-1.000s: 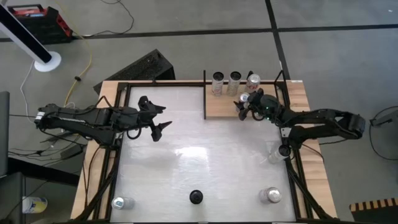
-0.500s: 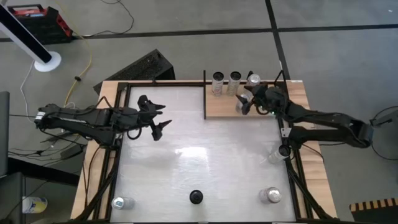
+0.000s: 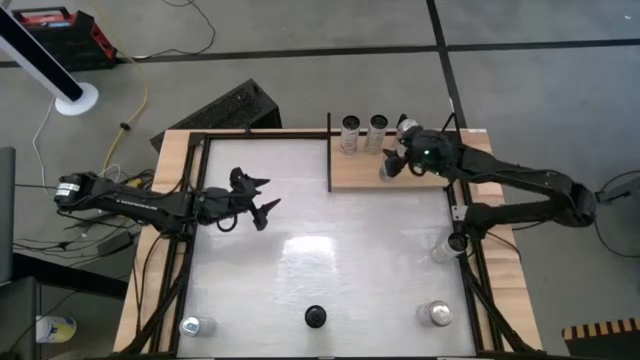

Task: Place canned beverage on shelf
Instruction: Put the top blue soda can on the shelf

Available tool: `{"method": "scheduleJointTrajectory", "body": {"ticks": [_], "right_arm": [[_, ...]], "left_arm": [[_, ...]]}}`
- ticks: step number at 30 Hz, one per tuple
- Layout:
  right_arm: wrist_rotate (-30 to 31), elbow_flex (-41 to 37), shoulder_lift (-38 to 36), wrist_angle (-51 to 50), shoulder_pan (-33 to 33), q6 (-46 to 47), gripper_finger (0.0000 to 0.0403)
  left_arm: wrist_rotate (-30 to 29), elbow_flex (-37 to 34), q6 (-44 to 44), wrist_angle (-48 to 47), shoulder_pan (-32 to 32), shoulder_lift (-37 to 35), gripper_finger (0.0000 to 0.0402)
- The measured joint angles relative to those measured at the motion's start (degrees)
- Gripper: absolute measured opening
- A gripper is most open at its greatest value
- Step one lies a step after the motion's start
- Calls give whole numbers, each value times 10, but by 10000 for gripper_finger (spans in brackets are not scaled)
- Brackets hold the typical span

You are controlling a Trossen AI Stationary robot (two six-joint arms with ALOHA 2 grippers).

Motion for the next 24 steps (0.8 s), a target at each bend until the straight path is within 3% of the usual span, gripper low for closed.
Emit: {"method": "scheduleJointTrajectory", "body": {"ticks": [4,15,24], "right_arm": [[68,36,38,-68,33,36,310],[90,60,113,-80,44,42,310],[111,60,109,-81,45,35,310]], "left_arm": [[26,-13,-16,12,17,0,313],[57,-13,-18,19,27,0,313],[57,-13,-18,19,27,0,313]]}}
